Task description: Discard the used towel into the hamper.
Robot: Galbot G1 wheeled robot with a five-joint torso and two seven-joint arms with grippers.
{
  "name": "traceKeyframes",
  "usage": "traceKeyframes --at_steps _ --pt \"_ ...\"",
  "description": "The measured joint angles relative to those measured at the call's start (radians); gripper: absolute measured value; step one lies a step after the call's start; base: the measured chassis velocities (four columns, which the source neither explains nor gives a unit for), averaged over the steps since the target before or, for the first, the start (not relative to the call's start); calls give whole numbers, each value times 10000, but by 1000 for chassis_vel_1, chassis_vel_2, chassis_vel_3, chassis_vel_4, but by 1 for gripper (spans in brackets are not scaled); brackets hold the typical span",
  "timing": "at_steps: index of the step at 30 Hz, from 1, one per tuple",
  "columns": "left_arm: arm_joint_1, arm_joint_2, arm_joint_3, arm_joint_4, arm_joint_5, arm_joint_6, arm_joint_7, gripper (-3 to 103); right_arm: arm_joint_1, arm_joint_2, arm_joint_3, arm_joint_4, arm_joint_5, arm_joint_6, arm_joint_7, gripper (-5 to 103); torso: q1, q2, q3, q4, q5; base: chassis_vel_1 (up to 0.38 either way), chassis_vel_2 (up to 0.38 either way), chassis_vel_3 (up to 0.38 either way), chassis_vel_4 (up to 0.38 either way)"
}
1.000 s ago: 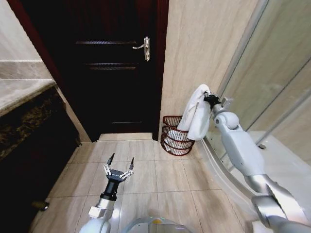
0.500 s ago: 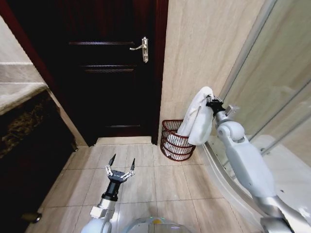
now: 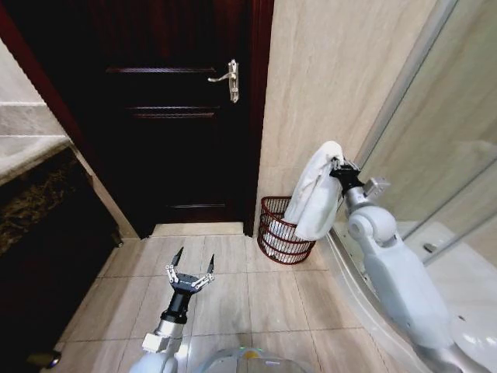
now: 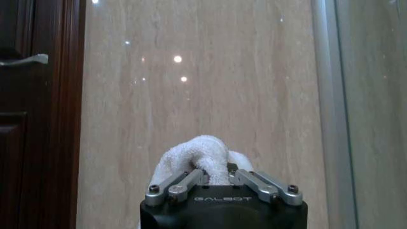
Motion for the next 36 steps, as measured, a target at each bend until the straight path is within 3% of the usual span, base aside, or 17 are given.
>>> traceKeyframes --at_steps 36 --pt "-9 66 41 149 -8 -209 43 100 -799 264 162 882 -296 39 351 10 5 12 9 5 -2 -55 56 54 -57"
